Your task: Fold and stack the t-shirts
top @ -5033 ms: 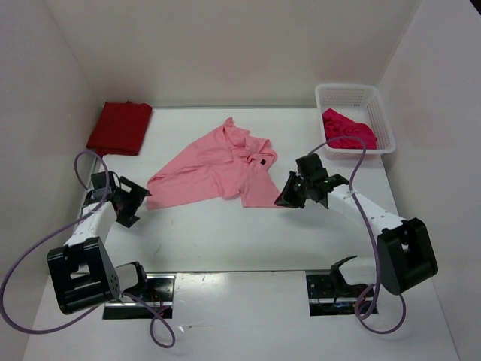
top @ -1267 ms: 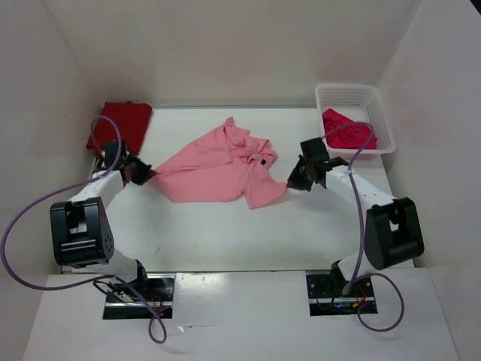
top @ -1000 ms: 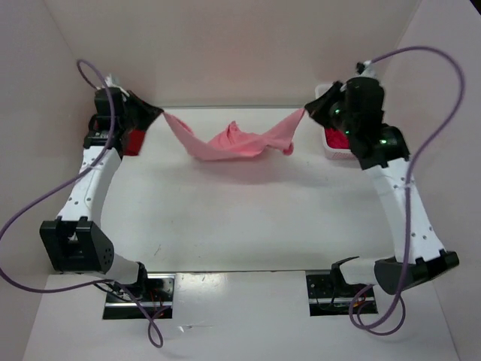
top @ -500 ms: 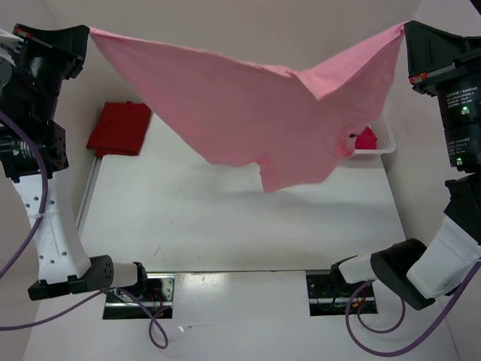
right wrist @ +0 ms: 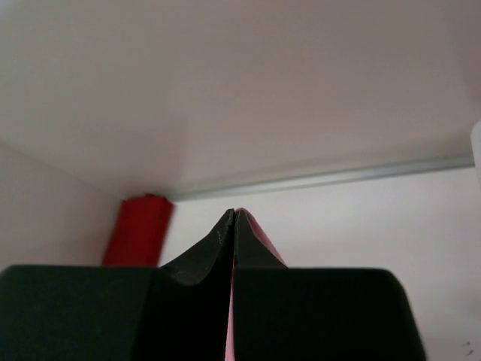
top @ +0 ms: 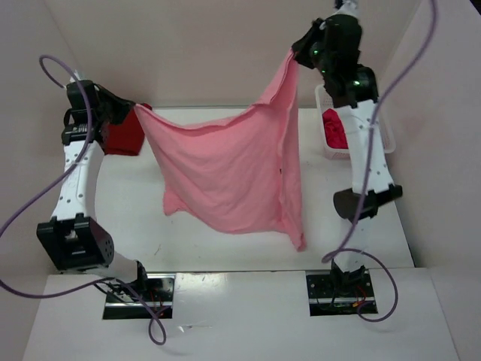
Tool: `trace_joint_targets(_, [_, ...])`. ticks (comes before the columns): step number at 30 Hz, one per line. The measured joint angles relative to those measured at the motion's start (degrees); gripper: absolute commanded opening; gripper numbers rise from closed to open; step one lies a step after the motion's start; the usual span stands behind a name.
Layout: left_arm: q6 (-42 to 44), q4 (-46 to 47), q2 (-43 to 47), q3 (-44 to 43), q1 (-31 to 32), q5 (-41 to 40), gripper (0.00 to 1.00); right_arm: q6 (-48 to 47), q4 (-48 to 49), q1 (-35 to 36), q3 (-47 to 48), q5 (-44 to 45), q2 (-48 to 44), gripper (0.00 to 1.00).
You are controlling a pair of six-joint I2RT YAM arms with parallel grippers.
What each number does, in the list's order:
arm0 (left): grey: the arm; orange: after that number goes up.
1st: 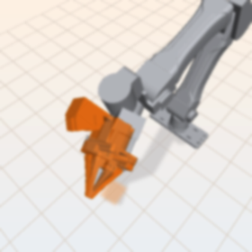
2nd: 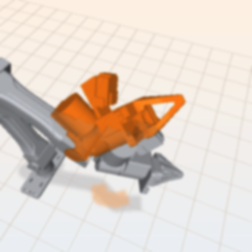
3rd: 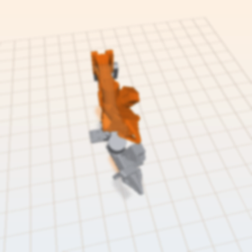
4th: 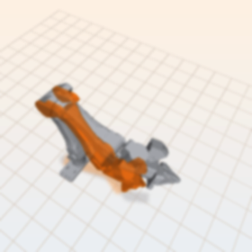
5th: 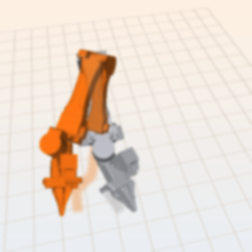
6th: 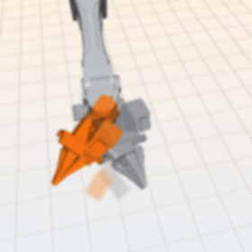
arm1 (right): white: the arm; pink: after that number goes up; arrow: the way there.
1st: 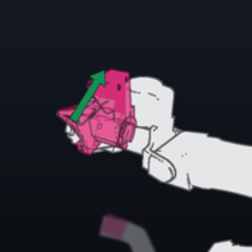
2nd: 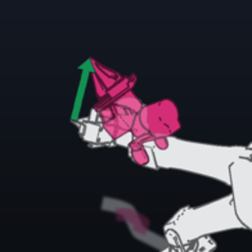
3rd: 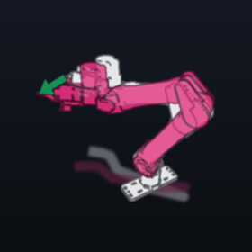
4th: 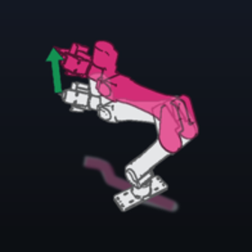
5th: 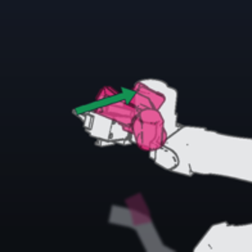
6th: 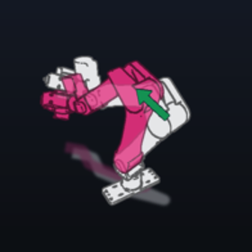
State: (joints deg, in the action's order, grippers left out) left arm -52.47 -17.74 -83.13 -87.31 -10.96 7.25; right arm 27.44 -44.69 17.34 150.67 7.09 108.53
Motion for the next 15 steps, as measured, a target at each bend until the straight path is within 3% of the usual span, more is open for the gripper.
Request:
trace_joint_targets(6, [-0.22,-1.09,-9.55,-6.73,0.00,0.42,0.00,-0.17,-1.97,-2.10,2.12,-2.27,11.96,0.00])
trace_joint_targets(10, [-0.52,0.24,-10.47,-15.19,-0.31,0.90,0.00,0.61,1.29,-4.35,5.51,-3.58,9.92,0.00])
trace_joint_targets(15, [-0.85,4.59,-8.92,-21.90,-2.99,1.88,0.00,1.18,7.15,-5.22,7.23,-4.79,0.50,0.00])
